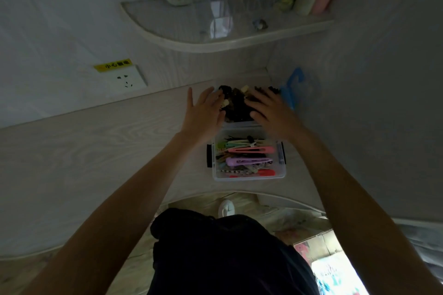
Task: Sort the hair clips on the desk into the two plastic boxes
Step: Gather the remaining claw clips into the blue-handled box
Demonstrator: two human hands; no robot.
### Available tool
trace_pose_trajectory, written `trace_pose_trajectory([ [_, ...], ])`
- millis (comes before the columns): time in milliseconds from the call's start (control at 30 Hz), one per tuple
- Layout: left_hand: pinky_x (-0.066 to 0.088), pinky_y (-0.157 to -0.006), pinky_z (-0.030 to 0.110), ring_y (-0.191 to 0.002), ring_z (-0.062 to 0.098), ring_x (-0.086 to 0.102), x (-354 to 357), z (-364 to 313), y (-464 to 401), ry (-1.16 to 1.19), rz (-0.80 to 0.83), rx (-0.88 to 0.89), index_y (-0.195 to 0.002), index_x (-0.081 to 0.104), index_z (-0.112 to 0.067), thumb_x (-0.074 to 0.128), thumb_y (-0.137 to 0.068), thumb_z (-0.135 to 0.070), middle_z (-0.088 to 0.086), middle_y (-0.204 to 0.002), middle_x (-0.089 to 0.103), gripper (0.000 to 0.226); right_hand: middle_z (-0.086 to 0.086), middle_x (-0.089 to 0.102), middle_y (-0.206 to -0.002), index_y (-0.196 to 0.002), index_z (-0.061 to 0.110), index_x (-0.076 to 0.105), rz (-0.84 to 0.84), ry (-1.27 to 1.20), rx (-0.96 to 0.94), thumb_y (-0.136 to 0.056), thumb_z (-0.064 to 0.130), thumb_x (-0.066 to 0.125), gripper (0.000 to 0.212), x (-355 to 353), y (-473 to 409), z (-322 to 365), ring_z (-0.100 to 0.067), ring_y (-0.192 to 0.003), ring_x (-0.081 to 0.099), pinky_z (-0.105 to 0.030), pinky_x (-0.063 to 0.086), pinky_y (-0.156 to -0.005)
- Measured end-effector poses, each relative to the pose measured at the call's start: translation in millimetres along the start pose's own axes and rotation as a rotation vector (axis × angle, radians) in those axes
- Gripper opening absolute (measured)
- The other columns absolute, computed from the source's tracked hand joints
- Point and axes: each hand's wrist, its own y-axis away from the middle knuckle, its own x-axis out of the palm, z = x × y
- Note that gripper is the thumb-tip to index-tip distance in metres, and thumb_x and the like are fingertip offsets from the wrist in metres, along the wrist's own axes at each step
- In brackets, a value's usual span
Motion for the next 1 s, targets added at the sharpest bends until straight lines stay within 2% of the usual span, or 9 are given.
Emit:
trace_pose_trajectory([
  [100, 0.006, -0.115, 0.051, -0.136, 0.02, 0.031, -3.0, -5.1, -3.3, 0.081, -0.055, 0.062, -0.136, 0.043, -0.02, 0.048, -0.089, -0.02, 0.001, -0.142, 0.043, 0.047, -0.017, 0.045, -0.137, -0.129, 0.011, 0.051, -0.176, -0.153, 0.161, -0.092, 0.016, 0.053, 0.037, -12.7, 7.7, -10.3, -0.031, -0.124, 0.044, -0.026, 0.033, -0.098],
  [233, 0.002, -0.117, 0.043, -0.127, 0.019, 0.043, -7.6, -7.6, -4.8, 0.128, 0.021, 0.138, -0.12, 0.059, -0.022, 0.051, -0.088, -0.013, 0.001, -0.127, 0.058, 0.034, -0.018, 0.059, -0.118, -0.116, 0.006, 0.059, -0.228, -0.201, 0.271, -0.089, 0.011, 0.058, 0.028, -16.6, 7.4, -9.9, -0.03, -0.104, 0.056, -0.016, 0.033, -0.073],
  [367, 0.002, -0.117, 0.04, -0.124, 0.018, 0.048, -8.9, -7.1, -5.4, 0.152, 0.035, 0.13, -0.113, 0.063, -0.02, 0.05, -0.088, -0.01, 0.002, -0.124, 0.061, 0.03, -0.02, 0.056, -0.113, -0.104, 0.001, 0.061, -0.332, -0.139, 0.209, -0.088, 0.013, 0.061, 0.021, -21.0, 0.3, 1.1, -0.031, -0.102, 0.054, -0.018, 0.032, -0.077],
  [467, 0.012, -0.116, 0.041, -0.122, 0.023, 0.049, -10.8, -8.5, -5.6, 0.174, -0.052, 0.112, -0.116, 0.061, -0.018, 0.047, -0.091, -0.015, 0.005, -0.125, 0.058, 0.029, -0.018, 0.056, -0.119, -0.109, 0.005, 0.064, -0.292, 0.016, 0.23, -0.089, 0.021, 0.059, 0.027, -23.6, 8.6, -6.2, -0.032, -0.111, 0.049, -0.034, 0.037, -0.092],
  [567, 0.024, -0.113, 0.042, -0.128, 0.025, 0.043, -11.5, -23.0, -11.9, 0.244, -0.056, 0.243, -0.13, 0.051, -0.018, 0.044, -0.095, -0.025, 0.005, -0.136, 0.051, 0.036, -0.019, 0.063, -0.114, -0.12, 0.01, 0.06, -0.263, 0.013, 0.252, -0.091, 0.01, 0.054, 0.031, -21.2, 26.7, -9.7, -0.033, -0.101, 0.058, -0.03, 0.042, -0.08],
  [700, 0.012, -0.117, 0.043, -0.138, 0.019, 0.027, -4.2, -54.2, -23.6, 0.186, 0.152, 0.283, -0.141, 0.035, -0.024, 0.032, -0.098, -0.039, -0.002, -0.147, 0.037, 0.045, -0.018, 0.069, -0.102, -0.12, 0.013, 0.061, -0.205, 0.014, 0.236, -0.09, 0.006, 0.05, 0.033, -22.1, 25.5, -8.3, -0.032, -0.092, 0.06, -0.031, 0.046, -0.075],
  [800, 0.013, -0.116, 0.042, -0.13, 0.019, 0.038, -1.9, -57.2, -26.9, 0.159, 0.125, 0.259, -0.132, 0.049, -0.023, 0.033, -0.098, -0.038, -0.003, -0.138, 0.048, 0.04, -0.014, 0.067, -0.105, -0.115, 0.013, 0.063, -0.248, 0.185, 0.238, -0.086, 0.008, 0.052, 0.032, -28.6, 16.9, -12.0, -0.033, -0.106, 0.05, -0.038, 0.036, -0.089],
  [900, 0.011, -0.116, 0.041, -0.128, 0.017, 0.042, -3.4, -46.8, -20.8, 0.151, 0.019, 0.25, -0.121, 0.059, -0.023, 0.038, -0.097, -0.033, -0.006, -0.131, 0.056, 0.033, -0.012, 0.066, -0.11, -0.117, 0.013, 0.061, -0.324, 0.199, 0.289, -0.085, 0.007, 0.051, 0.034, -31.1, 15.0, -15.5, -0.029, -0.109, 0.046, -0.033, 0.031, -0.087],
  [1000, 0.017, -0.112, 0.043, -0.127, 0.019, 0.044, -7.5, -36.7, -15.4, 0.152, -0.057, 0.215, -0.117, 0.063, -0.026, 0.043, -0.096, -0.031, -0.007, -0.127, 0.06, 0.029, -0.011, 0.065, -0.113, -0.115, 0.012, 0.064, -0.206, 0.177, 0.221, -0.089, 0.008, 0.048, 0.031, -26.7, 14.4, -12.5, -0.029, -0.113, 0.043, -0.033, 0.029, -0.09],
])
